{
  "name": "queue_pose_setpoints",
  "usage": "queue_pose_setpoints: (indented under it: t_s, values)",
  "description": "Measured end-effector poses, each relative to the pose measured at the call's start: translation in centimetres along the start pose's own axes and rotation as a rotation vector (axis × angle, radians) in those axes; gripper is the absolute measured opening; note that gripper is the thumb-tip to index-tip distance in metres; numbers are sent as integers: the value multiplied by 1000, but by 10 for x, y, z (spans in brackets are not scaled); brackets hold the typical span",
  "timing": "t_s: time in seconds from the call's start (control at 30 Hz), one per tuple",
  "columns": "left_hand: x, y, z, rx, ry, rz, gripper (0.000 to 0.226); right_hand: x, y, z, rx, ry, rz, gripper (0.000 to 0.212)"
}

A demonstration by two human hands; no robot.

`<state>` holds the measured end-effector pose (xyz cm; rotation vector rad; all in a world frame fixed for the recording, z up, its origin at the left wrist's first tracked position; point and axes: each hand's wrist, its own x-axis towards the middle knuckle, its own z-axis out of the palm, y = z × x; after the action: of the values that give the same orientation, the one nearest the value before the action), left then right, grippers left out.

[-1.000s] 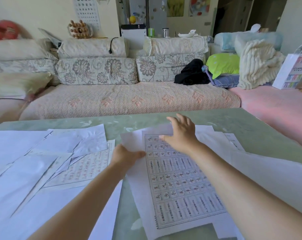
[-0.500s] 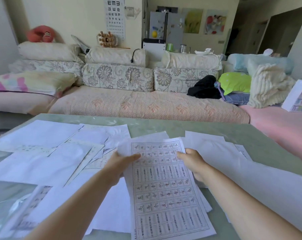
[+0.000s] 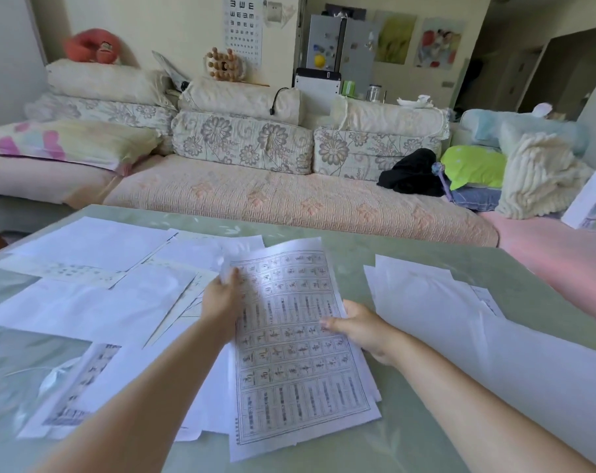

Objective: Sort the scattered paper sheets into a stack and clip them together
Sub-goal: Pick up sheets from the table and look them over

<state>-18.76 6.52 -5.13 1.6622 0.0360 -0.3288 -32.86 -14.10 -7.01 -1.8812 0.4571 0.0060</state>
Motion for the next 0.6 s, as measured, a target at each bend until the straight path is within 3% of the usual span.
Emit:
queue_pose_setpoints:
  t_s: [0.1, 0.2, 0.27, 0.4, 0.47, 0.53, 0.6]
  values:
    - [-4, 0, 5, 185, -188, 4, 56, 9, 6, 3, -79, 60, 33, 60]
    - [0, -2, 1, 561, -128, 230, 49, 10, 10, -19, -155, 236, 87, 35]
    - [6, -8, -8, 787, -119, 331, 43, 6, 17, -38, -254, 328, 120, 31]
    - [8, -21, -17, 1074, -281, 494, 52, -13, 19, -55, -615, 505, 271, 38]
    - [4, -25, -15, 1149, -399, 515, 65, -20, 16, -49, -912, 576, 297, 56]
    - [2, -28, -13, 1182, -466, 510, 73, -25, 6, -34, -1131, 593, 130, 75]
    - [-2, -31, -12, 1199, -471, 549, 75, -28, -4, -13, -1077, 365, -126, 72]
